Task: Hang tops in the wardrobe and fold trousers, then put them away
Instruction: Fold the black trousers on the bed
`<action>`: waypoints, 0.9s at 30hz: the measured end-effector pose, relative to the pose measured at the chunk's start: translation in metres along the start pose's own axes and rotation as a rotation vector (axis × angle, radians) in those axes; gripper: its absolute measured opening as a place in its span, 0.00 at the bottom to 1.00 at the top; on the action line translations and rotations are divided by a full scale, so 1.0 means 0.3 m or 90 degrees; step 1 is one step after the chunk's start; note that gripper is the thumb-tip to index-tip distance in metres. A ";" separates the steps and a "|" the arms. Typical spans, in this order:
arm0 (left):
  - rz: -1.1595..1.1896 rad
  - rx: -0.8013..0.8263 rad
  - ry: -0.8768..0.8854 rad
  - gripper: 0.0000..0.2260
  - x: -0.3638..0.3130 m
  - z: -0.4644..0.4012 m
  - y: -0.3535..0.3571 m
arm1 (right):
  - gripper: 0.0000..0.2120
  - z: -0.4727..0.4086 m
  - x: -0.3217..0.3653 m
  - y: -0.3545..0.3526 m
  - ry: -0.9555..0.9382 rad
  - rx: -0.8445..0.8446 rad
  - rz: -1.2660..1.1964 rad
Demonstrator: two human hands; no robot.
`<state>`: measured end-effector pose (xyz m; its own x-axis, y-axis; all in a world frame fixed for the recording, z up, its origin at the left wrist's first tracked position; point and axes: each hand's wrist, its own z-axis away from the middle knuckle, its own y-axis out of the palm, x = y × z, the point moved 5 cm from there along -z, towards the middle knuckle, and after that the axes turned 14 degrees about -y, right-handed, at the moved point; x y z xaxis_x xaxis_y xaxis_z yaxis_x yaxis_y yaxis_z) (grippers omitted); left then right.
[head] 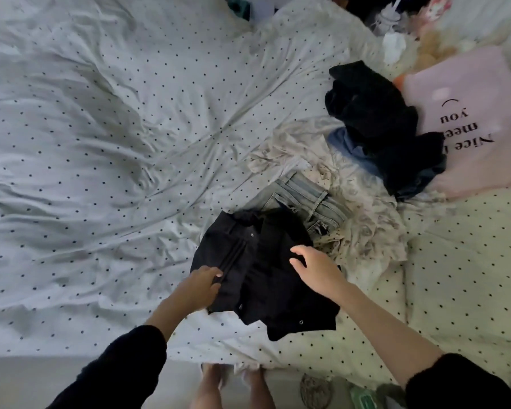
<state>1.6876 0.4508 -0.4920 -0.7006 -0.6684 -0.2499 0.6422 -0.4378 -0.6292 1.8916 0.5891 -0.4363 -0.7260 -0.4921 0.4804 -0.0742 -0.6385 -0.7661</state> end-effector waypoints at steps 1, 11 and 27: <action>0.020 -0.029 -0.005 0.17 0.014 -0.036 -0.016 | 0.19 -0.039 -0.012 0.000 0.016 -0.023 0.034; 0.087 -0.175 0.047 0.21 -0.050 -0.495 -0.111 | 0.35 -0.490 -0.057 0.116 0.139 -0.077 0.142; -0.354 -0.088 0.225 0.16 -0.050 -0.579 -0.198 | 0.21 -0.503 -0.045 -0.016 0.128 -0.038 0.259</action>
<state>1.6058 0.5915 -0.5786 -0.9903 -0.1183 -0.0735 0.1279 -0.5634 -0.8162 1.7987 0.6882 -0.5034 -0.8217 -0.5678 0.0481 0.2094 -0.3793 -0.9013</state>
